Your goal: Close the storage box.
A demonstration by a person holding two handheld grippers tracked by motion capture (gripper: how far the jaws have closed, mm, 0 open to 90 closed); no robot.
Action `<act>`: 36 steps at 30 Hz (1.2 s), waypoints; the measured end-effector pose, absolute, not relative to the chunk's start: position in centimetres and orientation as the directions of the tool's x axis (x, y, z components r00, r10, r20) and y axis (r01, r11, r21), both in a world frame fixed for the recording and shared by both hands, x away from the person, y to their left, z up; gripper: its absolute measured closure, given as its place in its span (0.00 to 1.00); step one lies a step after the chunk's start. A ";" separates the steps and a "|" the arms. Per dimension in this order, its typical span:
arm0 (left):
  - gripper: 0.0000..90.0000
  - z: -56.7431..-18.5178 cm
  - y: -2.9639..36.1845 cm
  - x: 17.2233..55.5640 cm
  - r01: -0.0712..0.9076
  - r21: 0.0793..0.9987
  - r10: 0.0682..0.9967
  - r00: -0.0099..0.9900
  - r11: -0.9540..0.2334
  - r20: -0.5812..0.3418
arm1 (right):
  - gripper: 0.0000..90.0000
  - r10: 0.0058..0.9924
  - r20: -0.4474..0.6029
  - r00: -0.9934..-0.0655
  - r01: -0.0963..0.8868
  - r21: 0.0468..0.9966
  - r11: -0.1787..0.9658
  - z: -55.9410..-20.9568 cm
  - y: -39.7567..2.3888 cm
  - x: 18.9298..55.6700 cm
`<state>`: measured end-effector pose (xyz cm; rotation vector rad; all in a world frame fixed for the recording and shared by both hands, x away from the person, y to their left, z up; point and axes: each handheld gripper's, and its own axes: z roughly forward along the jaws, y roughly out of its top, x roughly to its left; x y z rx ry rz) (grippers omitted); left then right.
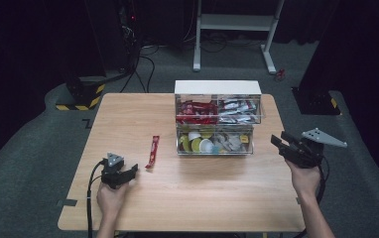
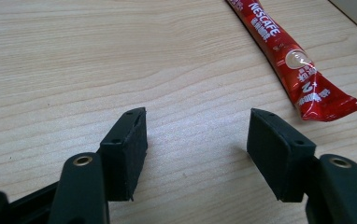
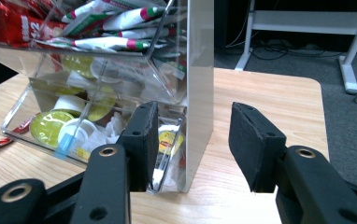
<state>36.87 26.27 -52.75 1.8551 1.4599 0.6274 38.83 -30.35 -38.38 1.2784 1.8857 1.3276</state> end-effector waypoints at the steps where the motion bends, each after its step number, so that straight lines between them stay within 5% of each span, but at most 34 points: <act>1: 0.43 -52.8 26.3 36.9 0.636 0.760 0.967 0.252 -0.134 -0.040 | 0.59 0.894 0.116 -0.432 0.410 0.909 0.081 -38.5 -30.4 38.8; 36: 0.43 -52.8 26.3 36.9 0.636 0.761 0.967 0.250 -0.132 -0.042 | 0.59 0.911 0.168 -0.378 0.498 0.866 0.047 -45.2 -29.7 39.1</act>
